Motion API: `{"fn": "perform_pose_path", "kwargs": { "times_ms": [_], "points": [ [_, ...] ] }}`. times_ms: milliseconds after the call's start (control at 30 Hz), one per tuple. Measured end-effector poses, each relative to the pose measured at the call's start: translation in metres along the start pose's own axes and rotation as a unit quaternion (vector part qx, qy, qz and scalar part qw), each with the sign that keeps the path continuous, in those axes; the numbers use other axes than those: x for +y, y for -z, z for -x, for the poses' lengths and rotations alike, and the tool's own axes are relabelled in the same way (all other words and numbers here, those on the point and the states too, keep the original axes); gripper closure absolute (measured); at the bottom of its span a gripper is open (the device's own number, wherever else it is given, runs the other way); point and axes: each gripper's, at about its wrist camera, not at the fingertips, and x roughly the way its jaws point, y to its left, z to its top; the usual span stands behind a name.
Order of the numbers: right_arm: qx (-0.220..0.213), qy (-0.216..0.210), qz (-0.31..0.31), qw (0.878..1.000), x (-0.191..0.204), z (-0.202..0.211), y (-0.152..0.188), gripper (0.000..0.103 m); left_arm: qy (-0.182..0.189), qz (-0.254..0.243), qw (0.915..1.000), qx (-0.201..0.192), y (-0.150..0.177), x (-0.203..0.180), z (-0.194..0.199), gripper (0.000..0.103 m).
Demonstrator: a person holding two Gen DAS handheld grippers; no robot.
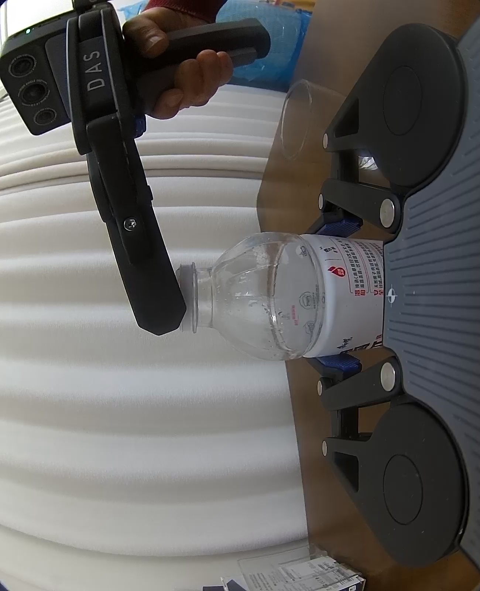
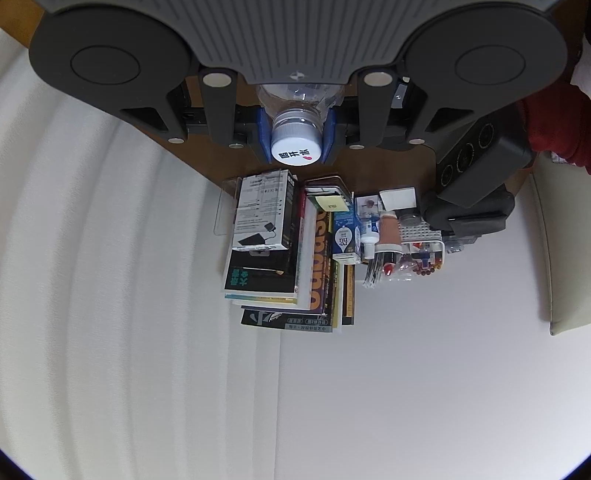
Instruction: Unscrew bottle cap and pour
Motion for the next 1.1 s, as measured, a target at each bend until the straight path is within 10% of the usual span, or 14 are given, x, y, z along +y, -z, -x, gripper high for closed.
{"fn": "perform_pose_path", "kwargs": {
  "times_ms": [400, 667, 933, 1100],
  "points": [
    [-0.001, 0.06, 0.013, 0.998, 0.015, -0.005, 0.001, 0.048, 0.0, 0.004, 1.0, 0.001, 0.004, 0.016, 0.0, 0.045],
    [-0.064, 0.217, -0.065, 0.972, 0.055, 0.006, 0.002, 0.022, 0.0, 0.005, 1.0, 0.002, 0.004, 0.022, -0.002, 0.045],
    [-0.085, 0.332, -0.064, 0.937, 0.087, -0.012, 0.013, 0.037, -0.002, 0.007, 1.0, 0.001, 0.005, 0.027, 0.007, 0.045],
    [-0.071, 0.32, -0.085, 0.941, 0.085, -0.028, 0.018, 0.042, 0.0, 0.007, 1.0, 0.001, 0.005, 0.03, 0.012, 0.045]
  ]
}}
